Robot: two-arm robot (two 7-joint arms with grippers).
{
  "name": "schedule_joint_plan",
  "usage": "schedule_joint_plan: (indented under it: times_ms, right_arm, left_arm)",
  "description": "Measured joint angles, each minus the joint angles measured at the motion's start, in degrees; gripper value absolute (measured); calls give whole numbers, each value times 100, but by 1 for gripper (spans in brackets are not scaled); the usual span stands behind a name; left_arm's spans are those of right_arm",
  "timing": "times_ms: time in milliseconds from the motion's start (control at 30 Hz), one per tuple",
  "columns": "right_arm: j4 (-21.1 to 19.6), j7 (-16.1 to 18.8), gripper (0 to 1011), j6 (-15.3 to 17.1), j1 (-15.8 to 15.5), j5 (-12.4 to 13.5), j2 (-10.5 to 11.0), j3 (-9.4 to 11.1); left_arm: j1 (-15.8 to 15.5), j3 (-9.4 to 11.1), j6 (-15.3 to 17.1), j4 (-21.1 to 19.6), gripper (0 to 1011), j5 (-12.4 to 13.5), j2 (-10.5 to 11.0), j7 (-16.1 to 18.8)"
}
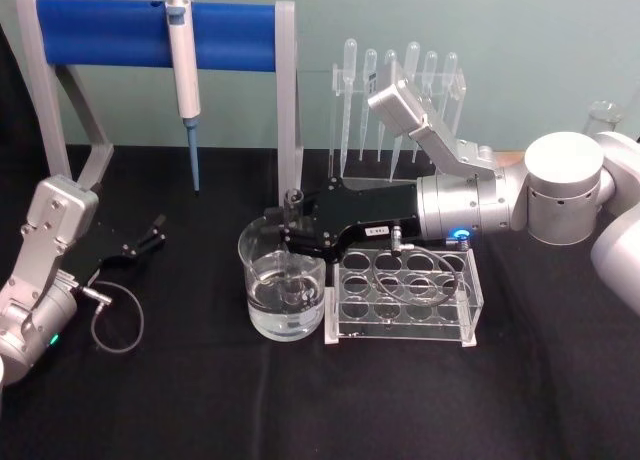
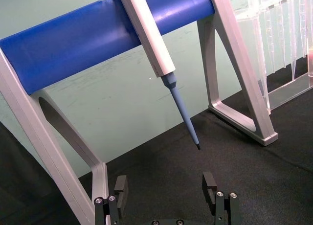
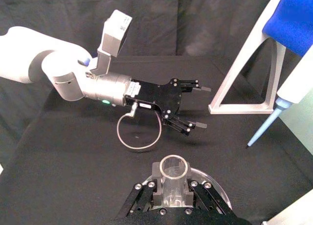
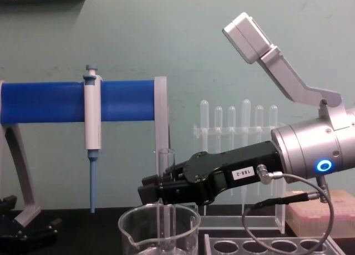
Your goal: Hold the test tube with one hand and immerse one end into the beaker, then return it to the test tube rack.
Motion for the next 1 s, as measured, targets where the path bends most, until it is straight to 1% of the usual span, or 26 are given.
schedule_joint_plan:
  times_ms: [1000]
  right_arm:
    - [0, 0, 226, 0, 0, 0, 0, 0]
  left_arm:
    - [0, 0, 0, 0, 1000, 0, 0, 0]
